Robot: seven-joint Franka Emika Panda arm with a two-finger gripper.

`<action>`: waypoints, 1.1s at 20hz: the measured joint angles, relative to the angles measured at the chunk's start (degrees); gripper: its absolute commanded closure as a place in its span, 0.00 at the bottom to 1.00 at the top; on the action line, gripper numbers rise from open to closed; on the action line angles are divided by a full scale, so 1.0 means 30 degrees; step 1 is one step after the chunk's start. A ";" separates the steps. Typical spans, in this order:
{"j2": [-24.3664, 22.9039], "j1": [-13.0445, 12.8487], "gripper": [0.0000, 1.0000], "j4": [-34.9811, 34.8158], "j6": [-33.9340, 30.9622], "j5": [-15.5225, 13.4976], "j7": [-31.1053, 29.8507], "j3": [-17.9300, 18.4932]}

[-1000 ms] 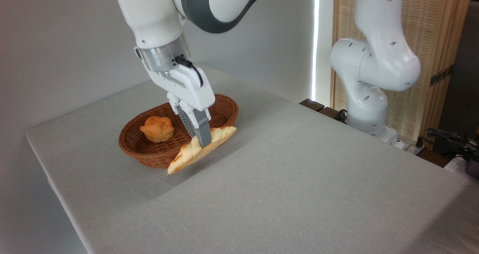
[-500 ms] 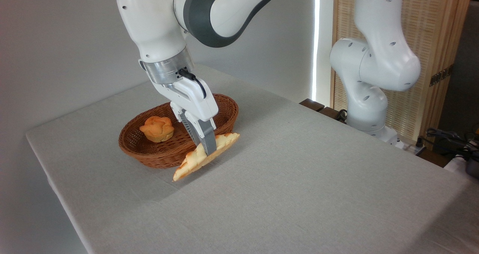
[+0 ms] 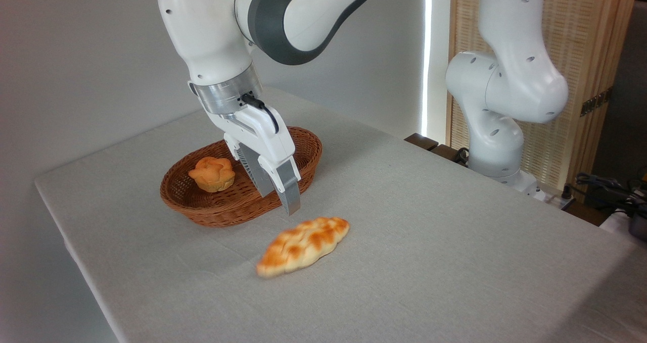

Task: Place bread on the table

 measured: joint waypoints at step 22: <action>-0.1203 0.1692 0.00 0.4962 -0.2932 -0.0060 0.0654 0.0122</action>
